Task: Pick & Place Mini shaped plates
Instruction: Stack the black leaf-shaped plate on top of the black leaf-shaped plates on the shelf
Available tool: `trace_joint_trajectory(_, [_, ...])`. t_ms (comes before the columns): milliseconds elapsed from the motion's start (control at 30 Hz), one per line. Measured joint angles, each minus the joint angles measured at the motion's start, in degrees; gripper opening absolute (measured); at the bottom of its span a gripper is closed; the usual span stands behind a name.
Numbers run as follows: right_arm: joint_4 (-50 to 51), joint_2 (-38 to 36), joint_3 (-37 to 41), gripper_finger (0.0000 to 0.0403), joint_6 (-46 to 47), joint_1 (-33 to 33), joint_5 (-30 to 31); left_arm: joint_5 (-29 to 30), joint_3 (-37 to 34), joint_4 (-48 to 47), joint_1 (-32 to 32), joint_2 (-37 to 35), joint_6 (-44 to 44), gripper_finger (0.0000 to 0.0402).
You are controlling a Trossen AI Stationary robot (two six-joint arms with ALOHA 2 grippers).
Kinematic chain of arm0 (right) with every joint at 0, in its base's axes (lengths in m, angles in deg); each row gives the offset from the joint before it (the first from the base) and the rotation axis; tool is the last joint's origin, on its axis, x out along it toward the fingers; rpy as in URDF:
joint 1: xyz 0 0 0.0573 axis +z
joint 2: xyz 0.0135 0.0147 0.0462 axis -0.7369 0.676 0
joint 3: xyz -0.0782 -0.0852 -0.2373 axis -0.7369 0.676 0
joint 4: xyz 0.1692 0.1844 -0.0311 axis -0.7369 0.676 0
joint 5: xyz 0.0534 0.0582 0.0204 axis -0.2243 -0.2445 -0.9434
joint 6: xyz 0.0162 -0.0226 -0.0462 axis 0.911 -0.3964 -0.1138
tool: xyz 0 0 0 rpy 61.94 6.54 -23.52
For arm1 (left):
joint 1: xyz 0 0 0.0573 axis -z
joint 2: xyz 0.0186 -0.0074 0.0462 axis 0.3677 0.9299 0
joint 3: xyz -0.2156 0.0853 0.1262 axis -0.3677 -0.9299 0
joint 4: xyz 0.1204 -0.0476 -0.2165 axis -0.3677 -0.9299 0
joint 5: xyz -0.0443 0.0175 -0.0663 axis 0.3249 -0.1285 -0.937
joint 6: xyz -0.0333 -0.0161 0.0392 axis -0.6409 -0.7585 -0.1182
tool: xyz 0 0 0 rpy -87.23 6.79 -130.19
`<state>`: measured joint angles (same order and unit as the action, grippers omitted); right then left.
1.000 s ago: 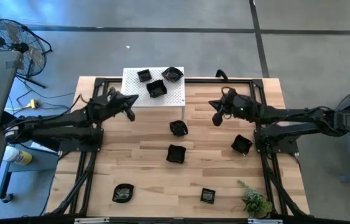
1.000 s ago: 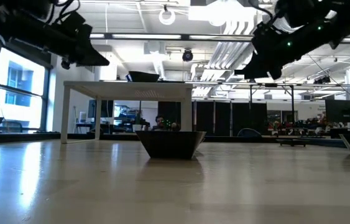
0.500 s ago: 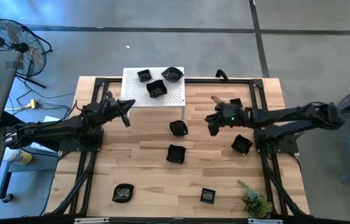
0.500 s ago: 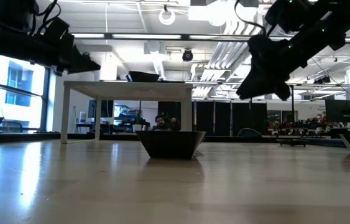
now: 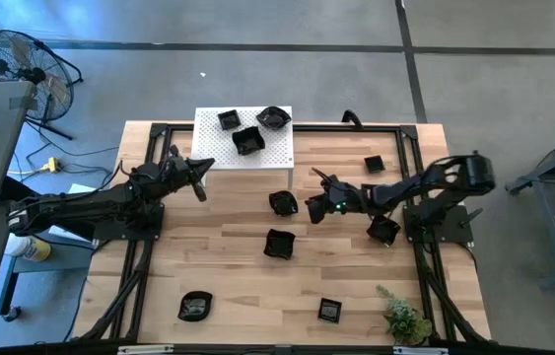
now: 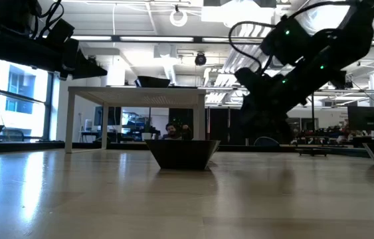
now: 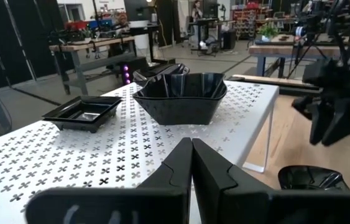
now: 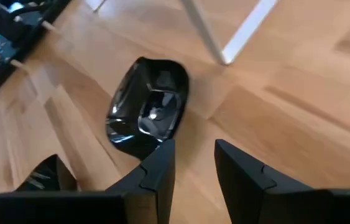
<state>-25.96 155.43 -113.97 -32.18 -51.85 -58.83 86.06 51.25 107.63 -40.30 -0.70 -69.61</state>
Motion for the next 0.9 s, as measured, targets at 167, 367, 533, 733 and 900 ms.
trace_joint_trajectory(167, [-1.02,7.19,-4.81,0.0097,-0.13,-0.72,-1.70,0.01,0.00,-0.04,0.00,0.00,0.30,0.0005])
trace_joint_trajectory(367, [-0.05,13.30,-10.65,0.0088,-0.11,-1.64,-4.16,0.04,0.00,-0.09,0.00,0.00,0.42,0.0005])
trace_joint_trajectory(533, [0.58,14.13,-11.72,0.0057,-0.05,-1.69,-4.07,0.05,0.00,-0.09,0.00,0.00,0.42,0.0005])
trace_joint_trajectory(733, [0.50,14.11,-11.70,0.0005,-0.25,-1.73,-4.17,0.09,0.00,-0.11,0.00,0.00,0.49,0.0005])
trace_joint_trajectory(900, [0.87,11.75,-11.68,0.0010,-2.04,-1.74,-6.10,0.11,0.00,-0.11,0.00,0.00,0.96,0.0005])
